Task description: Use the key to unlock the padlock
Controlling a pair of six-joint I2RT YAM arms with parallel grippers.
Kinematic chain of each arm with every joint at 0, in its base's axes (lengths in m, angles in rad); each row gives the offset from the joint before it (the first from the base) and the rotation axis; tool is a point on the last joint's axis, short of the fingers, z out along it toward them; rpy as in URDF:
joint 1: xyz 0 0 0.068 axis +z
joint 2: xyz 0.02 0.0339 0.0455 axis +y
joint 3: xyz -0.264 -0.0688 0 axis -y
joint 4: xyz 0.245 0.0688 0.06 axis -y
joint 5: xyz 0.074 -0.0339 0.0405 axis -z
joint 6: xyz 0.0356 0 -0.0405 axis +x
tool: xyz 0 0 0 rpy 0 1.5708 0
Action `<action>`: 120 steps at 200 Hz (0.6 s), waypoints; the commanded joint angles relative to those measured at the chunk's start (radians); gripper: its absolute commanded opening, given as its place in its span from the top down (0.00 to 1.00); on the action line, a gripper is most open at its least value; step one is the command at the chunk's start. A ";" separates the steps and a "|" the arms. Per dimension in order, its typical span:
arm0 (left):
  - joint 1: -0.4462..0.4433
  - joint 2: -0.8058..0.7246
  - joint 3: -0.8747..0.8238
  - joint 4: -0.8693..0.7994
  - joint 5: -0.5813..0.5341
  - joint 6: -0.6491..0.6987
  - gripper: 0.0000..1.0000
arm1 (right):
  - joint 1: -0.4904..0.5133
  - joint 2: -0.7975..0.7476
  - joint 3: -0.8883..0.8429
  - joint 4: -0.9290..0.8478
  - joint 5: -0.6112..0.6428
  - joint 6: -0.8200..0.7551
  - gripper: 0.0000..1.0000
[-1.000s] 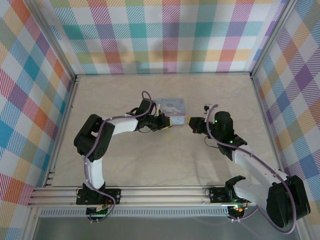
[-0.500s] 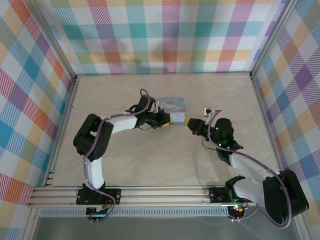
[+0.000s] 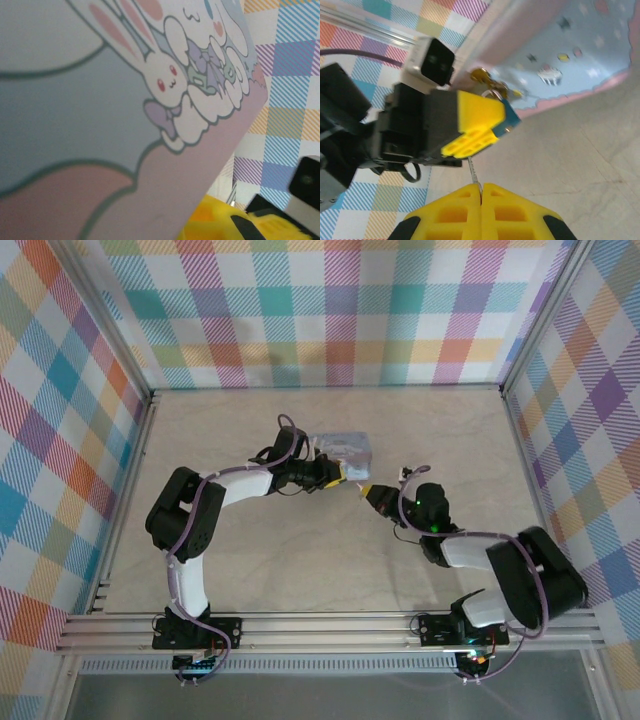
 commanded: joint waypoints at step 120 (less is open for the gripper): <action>0.014 -0.040 -0.033 0.112 0.032 -0.053 0.89 | 0.046 0.344 0.019 0.463 0.050 0.165 1.00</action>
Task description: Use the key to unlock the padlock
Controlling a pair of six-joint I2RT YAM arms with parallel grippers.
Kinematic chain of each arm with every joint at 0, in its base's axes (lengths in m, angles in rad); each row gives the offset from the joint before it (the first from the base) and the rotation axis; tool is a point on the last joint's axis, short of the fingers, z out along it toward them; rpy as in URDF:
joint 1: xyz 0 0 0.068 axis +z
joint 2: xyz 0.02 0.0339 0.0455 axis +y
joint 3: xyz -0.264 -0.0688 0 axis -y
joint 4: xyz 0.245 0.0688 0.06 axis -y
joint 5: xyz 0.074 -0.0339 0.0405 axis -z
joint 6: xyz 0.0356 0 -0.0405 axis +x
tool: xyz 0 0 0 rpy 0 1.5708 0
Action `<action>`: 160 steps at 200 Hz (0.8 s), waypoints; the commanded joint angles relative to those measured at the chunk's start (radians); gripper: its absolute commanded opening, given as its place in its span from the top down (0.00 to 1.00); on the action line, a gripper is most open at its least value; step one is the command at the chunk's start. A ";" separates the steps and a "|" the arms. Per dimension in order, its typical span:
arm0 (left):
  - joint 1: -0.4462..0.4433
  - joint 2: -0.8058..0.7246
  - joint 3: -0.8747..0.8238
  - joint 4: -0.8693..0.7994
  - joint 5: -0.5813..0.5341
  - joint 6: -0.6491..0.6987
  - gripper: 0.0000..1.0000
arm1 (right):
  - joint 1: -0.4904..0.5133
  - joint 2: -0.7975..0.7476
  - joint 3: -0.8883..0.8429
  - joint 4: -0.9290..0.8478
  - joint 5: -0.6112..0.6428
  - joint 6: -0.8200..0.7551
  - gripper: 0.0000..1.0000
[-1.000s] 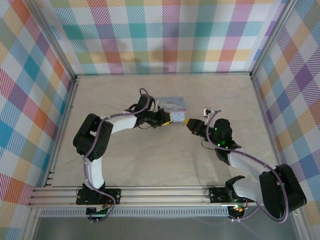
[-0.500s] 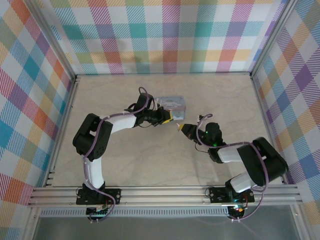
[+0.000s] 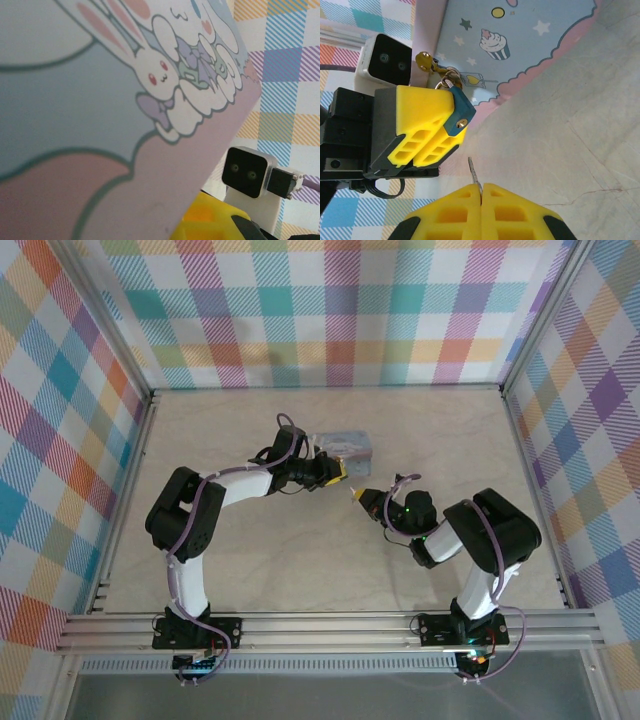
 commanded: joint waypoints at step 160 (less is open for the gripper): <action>0.011 -0.035 -0.042 0.083 0.044 -0.040 0.89 | 0.028 0.095 0.090 0.087 0.046 0.038 1.00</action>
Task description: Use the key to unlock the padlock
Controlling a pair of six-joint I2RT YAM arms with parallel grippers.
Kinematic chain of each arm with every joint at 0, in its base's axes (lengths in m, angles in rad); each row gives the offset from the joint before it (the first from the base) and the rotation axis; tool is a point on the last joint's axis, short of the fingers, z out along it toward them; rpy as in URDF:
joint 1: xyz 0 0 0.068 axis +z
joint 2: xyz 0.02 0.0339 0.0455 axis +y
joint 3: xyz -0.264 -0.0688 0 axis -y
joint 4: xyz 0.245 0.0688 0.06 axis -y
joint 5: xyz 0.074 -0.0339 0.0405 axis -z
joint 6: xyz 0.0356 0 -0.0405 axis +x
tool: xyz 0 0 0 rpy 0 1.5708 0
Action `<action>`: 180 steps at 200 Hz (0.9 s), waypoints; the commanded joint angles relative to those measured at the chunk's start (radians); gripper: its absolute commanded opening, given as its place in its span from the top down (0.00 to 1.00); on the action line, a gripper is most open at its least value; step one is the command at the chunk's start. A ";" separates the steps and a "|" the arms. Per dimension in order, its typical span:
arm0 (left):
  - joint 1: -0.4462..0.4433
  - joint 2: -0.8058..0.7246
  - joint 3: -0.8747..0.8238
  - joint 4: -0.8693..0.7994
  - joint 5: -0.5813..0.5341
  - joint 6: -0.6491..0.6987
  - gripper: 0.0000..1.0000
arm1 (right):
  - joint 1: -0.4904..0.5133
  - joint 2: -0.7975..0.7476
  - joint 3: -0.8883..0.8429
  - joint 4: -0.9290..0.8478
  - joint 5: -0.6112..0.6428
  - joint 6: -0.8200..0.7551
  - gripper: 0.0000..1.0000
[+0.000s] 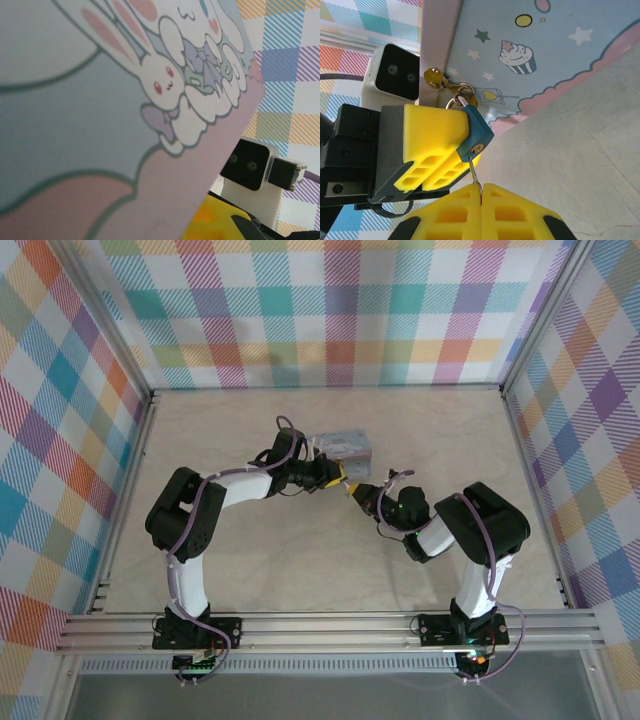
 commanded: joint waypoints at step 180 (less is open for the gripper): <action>0.010 -0.027 -0.049 0.235 0.083 -0.119 0.94 | 0.012 0.079 0.101 0.061 0.067 0.218 1.00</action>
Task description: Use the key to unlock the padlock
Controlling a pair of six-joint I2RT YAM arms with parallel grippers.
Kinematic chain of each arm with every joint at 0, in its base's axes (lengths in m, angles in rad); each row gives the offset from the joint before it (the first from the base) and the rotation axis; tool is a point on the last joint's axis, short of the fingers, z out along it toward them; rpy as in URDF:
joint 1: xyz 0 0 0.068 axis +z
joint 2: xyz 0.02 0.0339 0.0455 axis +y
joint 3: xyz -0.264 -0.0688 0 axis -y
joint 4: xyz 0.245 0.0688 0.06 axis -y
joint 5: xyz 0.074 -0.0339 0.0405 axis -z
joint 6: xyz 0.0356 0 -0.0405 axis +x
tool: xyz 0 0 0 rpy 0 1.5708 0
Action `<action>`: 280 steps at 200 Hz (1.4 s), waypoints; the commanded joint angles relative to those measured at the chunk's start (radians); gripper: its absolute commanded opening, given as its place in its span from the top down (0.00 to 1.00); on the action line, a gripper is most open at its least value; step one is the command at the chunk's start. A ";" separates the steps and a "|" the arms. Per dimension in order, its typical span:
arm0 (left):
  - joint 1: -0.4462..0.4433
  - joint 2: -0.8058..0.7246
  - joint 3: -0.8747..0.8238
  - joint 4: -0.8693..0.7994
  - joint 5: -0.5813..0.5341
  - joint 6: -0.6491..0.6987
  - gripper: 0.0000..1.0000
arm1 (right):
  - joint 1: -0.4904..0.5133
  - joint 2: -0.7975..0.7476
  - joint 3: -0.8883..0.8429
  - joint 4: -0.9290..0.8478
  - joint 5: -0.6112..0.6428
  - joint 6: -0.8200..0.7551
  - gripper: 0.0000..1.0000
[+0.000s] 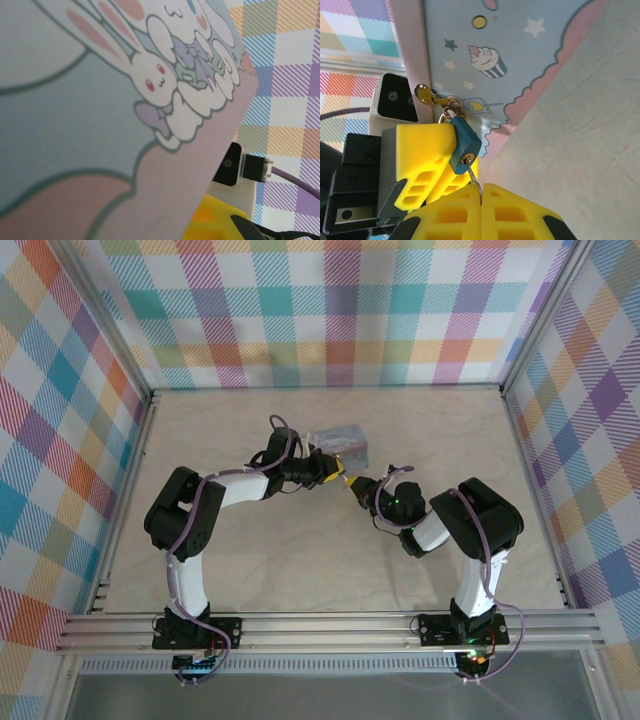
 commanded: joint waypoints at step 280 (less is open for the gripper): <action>-0.005 -0.040 -0.052 0.297 0.156 -0.141 1.00 | -0.119 0.139 0.189 0.041 -0.204 0.212 1.00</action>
